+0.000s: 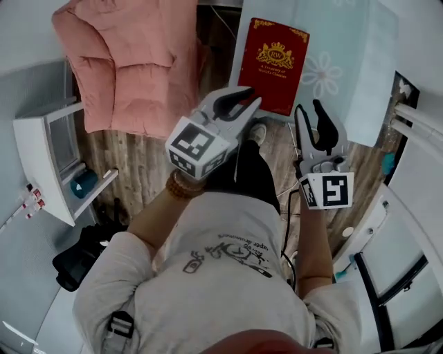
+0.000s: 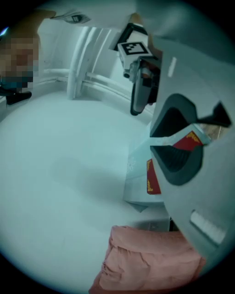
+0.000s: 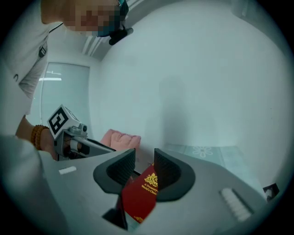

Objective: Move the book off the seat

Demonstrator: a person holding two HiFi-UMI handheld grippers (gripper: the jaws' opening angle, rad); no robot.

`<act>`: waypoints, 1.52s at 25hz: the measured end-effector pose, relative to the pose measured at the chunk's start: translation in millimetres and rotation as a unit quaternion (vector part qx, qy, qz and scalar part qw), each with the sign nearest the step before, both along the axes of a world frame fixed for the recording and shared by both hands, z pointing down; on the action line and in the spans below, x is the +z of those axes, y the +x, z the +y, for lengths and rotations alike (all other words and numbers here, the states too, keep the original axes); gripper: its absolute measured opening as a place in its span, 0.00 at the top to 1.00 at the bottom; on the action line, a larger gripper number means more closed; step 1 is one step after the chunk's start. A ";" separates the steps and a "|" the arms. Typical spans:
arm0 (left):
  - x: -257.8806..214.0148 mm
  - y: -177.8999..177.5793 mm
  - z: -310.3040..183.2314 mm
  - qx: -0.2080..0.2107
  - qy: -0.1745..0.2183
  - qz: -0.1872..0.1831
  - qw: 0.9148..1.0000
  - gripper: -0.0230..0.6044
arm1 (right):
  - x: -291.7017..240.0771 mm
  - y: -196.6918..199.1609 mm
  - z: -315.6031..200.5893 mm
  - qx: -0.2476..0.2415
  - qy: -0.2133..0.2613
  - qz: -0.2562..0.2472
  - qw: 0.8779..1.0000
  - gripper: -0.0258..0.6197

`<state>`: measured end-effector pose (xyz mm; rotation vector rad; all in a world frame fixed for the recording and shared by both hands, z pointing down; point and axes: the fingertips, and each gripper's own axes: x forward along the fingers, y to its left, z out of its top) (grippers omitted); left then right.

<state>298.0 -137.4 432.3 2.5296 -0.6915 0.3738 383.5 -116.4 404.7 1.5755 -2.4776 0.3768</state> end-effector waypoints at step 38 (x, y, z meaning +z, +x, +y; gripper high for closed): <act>-254.5 10.7 118.2 0.064 0.190 0.117 0.973 0.96 | -227.4 -56.7 110.9 -0.060 0.111 -0.001 0.992 0.95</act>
